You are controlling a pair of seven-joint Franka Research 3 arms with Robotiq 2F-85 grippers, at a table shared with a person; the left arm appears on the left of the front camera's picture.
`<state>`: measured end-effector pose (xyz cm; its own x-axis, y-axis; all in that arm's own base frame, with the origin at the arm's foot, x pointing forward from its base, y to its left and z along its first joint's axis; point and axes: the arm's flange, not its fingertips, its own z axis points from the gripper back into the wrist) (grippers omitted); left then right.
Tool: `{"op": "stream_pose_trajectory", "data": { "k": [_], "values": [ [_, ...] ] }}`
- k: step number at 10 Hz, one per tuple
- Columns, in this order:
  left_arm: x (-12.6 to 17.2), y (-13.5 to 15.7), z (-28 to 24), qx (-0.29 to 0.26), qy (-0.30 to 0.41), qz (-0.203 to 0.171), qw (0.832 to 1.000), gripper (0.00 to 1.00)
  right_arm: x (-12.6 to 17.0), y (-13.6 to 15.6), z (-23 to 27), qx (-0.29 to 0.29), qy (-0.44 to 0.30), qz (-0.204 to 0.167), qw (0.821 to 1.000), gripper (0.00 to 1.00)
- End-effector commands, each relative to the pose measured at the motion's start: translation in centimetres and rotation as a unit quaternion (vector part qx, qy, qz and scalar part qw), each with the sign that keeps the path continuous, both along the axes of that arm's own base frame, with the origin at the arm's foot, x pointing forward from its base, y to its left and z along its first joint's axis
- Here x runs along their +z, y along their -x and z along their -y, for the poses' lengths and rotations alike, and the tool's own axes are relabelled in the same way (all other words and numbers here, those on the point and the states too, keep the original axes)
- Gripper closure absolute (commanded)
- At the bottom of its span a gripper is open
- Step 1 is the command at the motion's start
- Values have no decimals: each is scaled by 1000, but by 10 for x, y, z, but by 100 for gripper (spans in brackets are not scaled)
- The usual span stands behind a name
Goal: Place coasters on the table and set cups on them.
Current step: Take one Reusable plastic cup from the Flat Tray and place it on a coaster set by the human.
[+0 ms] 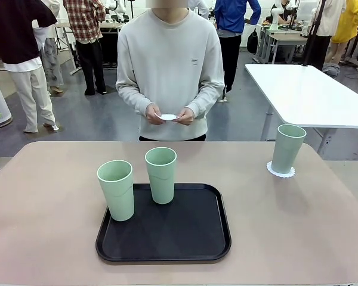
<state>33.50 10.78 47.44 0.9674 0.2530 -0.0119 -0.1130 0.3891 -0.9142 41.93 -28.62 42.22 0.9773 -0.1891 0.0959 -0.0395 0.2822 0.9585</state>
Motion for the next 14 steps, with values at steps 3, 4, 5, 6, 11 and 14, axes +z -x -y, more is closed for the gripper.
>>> {"op": "stream_pose_trajectory", "data": {
  "k": [3,4,5,6,11,14],
  "values": [
    [1,-1,1,-3,9,10,1000,0,0,0,0,0,0,0,1000,0],
    [1,-1,1,-3,9,10,1000,0,0,0,0,0,0,0,1000,0],
    [1,-1,1,-3,9,10,1000,0,0,0,0,0,0,0,1000,0],
    [1,-1,1,-3,9,10,1000,0,0,0,0,0,0,0,1000,0],
    [1,-1,1,-3,9,10,1000,0,0,0,0,0,0,0,1000,0],
    [1,-1,1,-3,9,10,1000,0,0,0,0,0,0,0,1000,0]
  ]
}}
